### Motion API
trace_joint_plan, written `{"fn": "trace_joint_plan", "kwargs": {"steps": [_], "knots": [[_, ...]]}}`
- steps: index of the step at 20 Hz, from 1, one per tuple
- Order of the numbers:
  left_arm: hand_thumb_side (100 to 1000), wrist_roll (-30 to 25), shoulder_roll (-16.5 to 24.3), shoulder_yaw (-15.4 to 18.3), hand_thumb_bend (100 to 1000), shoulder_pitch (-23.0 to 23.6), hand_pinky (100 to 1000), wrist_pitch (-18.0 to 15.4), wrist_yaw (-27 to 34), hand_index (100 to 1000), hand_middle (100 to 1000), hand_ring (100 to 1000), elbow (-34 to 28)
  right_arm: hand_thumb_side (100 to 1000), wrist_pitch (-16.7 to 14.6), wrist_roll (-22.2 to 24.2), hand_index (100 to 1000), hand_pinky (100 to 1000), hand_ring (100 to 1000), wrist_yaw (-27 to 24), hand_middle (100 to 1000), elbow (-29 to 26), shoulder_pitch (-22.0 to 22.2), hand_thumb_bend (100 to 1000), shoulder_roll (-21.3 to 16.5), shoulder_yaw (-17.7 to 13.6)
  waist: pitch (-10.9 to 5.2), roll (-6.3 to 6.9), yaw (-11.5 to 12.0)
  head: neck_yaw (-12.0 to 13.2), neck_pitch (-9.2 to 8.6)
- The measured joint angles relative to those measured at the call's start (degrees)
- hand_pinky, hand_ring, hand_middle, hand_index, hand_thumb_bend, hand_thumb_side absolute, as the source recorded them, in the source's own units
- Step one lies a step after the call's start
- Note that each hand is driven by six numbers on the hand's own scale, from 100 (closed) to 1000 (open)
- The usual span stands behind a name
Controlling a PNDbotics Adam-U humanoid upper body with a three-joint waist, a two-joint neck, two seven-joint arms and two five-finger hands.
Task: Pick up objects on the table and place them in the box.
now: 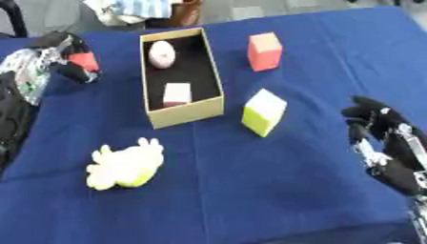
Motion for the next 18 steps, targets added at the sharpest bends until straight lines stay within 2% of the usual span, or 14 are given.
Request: {"fn": "trace_joint_plan", "kwargs": {"steps": [8, 18], "knots": [[146, -1.4, 2.5, -2.2, 252, 0.2, 710, -1.6, 3.9, 617, 464, 578, -11.7, 450, 0.0, 0.0, 902, 821, 831, 0.0, 716, 0.0, 0.1, 100, 0.0, 0.0, -0.08, 0.0, 0.4, -0.5, 0.02], [185, -9.2, 2.5, -10.6, 264, 2.4, 715, -5.1, 12.1, 627, 475, 585, -25.8, 449, 0.0, 0.1, 902, 822, 831, -0.1, 716, 0.1, 0.0, 100, 0.0, 0.0, -0.31, 0.0, 0.2, -1.0, 0.24]]}}
